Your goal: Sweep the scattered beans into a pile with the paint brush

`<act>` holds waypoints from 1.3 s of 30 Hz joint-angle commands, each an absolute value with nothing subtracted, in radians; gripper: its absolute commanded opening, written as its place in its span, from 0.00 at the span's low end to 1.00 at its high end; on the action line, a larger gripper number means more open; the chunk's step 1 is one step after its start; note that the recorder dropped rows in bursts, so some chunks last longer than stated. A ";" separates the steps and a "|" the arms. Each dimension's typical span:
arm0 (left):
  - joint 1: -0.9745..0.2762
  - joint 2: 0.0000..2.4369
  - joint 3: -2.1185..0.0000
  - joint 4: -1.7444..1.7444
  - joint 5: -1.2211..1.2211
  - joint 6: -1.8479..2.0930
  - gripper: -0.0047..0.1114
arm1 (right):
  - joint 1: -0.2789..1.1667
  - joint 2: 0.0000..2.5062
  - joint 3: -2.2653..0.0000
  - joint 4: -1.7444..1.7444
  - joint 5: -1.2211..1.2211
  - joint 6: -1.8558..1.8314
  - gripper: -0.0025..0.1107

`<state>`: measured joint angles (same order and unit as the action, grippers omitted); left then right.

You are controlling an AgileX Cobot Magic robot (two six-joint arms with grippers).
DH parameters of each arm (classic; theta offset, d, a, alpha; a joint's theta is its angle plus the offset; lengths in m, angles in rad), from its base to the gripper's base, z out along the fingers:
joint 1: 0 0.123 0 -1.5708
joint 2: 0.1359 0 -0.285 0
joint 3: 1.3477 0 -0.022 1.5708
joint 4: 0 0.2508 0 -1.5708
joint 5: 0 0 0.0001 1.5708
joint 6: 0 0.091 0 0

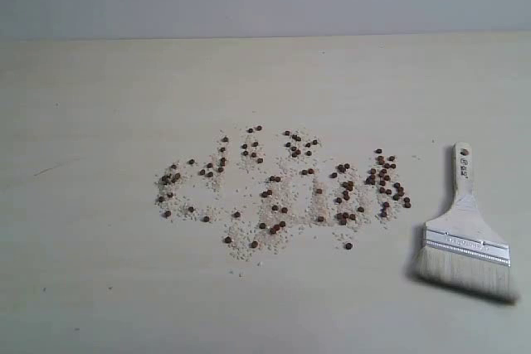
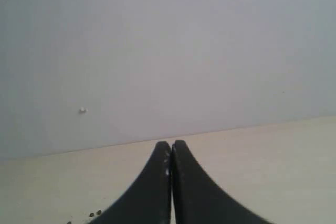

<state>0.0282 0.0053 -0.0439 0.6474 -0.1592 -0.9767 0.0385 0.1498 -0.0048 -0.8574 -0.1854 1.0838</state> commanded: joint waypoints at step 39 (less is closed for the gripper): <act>0.029 0.000 -0.039 0.651 -0.158 -0.972 0.04 | 0.034 0.631 -0.369 -0.093 -0.075 0.493 0.02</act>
